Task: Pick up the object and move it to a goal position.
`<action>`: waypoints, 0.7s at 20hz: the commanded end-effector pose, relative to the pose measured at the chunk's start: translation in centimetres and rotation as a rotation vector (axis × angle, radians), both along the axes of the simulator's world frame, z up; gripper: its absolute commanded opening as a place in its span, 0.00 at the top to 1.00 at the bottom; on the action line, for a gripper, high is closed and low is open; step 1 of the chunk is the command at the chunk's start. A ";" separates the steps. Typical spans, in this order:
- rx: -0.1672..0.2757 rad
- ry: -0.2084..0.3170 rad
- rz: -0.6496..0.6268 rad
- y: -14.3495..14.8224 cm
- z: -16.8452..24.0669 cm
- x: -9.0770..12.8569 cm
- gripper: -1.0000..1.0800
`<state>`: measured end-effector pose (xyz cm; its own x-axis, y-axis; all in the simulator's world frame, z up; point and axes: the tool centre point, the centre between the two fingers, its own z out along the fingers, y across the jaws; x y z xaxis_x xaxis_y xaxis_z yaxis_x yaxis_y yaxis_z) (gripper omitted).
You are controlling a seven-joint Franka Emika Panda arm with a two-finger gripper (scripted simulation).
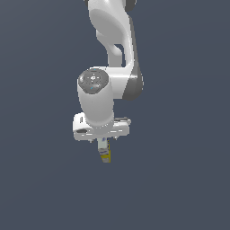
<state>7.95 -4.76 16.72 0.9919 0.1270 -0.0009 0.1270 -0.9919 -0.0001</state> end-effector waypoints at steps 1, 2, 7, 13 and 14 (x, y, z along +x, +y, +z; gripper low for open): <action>0.000 -0.001 0.000 0.0 -1.0 0.0 0.04; 0.000 -0.001 0.000 0.0 -1.2 0.0 0.04; 0.000 -0.001 0.000 0.0 -1.5 0.1 0.04; 0.000 -0.001 0.000 0.0 -1.5 0.2 1.00; 0.000 -0.001 0.000 0.0 -1.5 0.2 1.00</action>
<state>8.09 -4.76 15.17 0.9919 0.1273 -0.0005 0.1273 -0.9919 -0.0001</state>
